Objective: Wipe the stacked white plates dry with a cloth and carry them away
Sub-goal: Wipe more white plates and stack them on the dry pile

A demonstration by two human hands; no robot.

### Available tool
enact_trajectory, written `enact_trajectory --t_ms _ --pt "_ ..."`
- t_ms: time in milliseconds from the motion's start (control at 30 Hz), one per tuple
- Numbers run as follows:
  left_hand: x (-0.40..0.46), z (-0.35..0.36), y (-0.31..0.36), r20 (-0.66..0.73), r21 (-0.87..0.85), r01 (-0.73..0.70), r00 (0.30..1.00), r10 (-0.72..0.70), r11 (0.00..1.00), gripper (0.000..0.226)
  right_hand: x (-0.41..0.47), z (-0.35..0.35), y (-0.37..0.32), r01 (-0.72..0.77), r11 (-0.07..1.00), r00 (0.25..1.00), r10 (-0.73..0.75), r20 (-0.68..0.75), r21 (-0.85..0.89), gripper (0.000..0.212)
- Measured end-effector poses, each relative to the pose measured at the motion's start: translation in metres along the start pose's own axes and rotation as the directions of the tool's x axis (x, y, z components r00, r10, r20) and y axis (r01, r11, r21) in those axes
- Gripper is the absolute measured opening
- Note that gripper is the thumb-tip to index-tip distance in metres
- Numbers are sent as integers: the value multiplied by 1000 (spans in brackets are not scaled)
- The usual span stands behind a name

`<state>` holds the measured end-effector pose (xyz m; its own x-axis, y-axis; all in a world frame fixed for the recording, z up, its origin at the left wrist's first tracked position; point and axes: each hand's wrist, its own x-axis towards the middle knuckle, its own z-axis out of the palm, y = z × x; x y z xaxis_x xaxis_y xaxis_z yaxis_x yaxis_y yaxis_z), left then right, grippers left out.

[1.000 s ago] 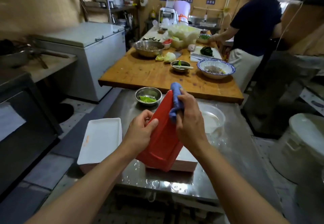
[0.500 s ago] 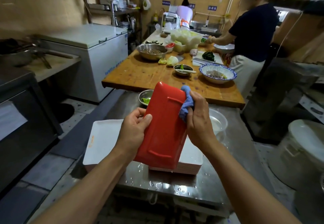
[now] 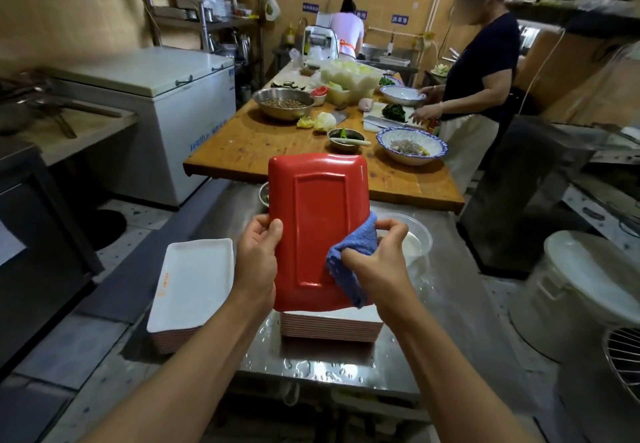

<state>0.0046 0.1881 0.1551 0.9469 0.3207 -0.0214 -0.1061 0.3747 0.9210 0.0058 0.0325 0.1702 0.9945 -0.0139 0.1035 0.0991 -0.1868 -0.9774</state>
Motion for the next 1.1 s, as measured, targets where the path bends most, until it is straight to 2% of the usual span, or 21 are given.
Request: enact_trajectory --t_ms 33,100,133,167,200,267,300,333,433,500,567,667,767,867,1000,1100 --pt "-1 1 -4 29 25 25 999 -25 999 14 2 -3 0 -6 1000 1000 6 -21 -9 50" --pt "0 0 -6 93 187 24 995 -42 982 8 5 -10 0 2 998 999 -5 -47 -56 52" --pt "1 -2 -3 118 284 -12 993 -22 959 14 5 -14 1 8 996 999 -13 -47 -92 54" --pt "2 -4 3 138 382 -73 990 22 921 33 6 -19 1 17 991 999 -22 -32 -134 57" --pt "5 -6 11 158 477 -163 983 98 864 53 6 -24 1 30 983 1000 -31 -3 -182 59" --pt "10 -6 30 261 647 -356 934 242 674 81 5 -33 -2 82 949 995 -60 78 -305 61" --pt "13 -3 41 340 690 -422 906 251 588 85 4 -36 -4 123 918 989 -82 124 -376 62" --pt "17 -1 50 417 697 -448 889 191 561 83 3 -39 -7 169 885 979 -101 174 -434 63" --pt "26 2 67 568 662 -335 808 -157 671 60 1 -47 -19 268 835 942 -122 313 -481 61" --pt "28 -3 66 610 645 -301 756 -236 703 48 2 -52 -27 299 824 924 -125 361 -481 60" --pt "26 -8 61 614 576 -266 764 -195 773 47 4 -55 -32 331 807 915 -147 377 -488 57" --pt "19 -8 56 579 452 -258 813 -61 854 43 6 -50 -39 420 748 897 -257 359 -515 50" --pt "14 -3 53 530 411 -256 848 -1 875 44 11 -28 -46 538 676 843 -444 304 -504 41" --pt "8 0 53 497 390 -244 867 20 888 48 14 -8 -51 603 609 792 -536 294 -515 42" --pt "3 -16 62 445 321 -147 896 -12 936 54 18 -15 -37 614 563 777 -555 298 -554 41" --pt "2 -32 67 395 297 -76 917 -50 952 58 21 -36 -20 530 626 837 -492 239 -572 40"
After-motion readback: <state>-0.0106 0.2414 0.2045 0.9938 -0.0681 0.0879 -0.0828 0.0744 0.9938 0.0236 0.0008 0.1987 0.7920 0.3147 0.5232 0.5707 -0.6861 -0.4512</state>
